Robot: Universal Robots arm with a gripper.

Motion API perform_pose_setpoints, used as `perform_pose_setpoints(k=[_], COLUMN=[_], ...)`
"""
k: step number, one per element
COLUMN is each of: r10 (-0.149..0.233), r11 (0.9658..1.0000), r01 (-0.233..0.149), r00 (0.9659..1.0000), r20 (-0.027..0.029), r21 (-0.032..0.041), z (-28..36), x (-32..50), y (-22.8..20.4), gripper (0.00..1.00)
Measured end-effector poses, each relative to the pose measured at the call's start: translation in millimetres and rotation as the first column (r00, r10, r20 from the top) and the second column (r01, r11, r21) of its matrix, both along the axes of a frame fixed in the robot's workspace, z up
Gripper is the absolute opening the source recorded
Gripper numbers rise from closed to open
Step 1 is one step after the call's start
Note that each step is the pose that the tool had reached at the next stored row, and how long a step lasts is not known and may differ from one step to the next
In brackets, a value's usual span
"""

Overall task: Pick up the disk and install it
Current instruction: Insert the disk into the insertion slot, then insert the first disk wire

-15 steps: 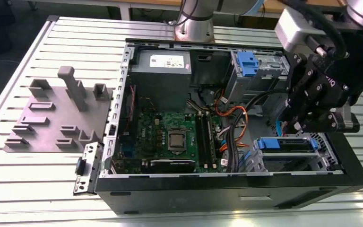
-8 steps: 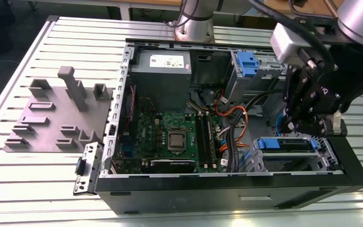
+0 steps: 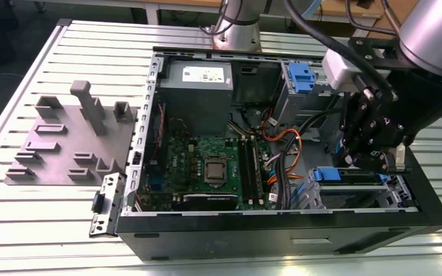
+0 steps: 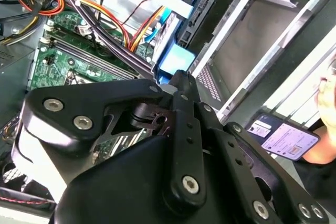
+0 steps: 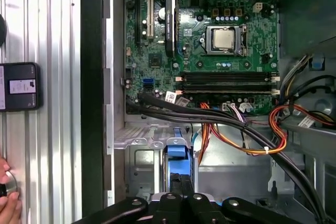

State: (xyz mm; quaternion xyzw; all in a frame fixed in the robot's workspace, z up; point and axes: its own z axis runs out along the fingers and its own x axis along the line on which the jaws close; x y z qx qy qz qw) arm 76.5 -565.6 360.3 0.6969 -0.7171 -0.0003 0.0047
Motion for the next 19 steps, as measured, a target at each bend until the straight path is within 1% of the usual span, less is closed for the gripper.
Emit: perform_pose_setpoints(k=[3,6,8,19], r10=[0.000,0.000,0.000,0.000], r11=[1.0000,1.0000,0.9999,0.9999], r01=[0.000,0.000,0.000,0.000], r00=[1.0000,1.0000,1.0000,1.0000], r20=[0.0000,-0.0001,0.0000,0.0000], r21=[0.0001,0.0001,0.0120,0.0126], z=[-5.2,-5.5,-5.6,-5.7], x=[0.0,0.0,0.0,0.5], y=[0.0,0.0,0.0,0.0], gripper=[0.11,0.11,0.11,0.11])
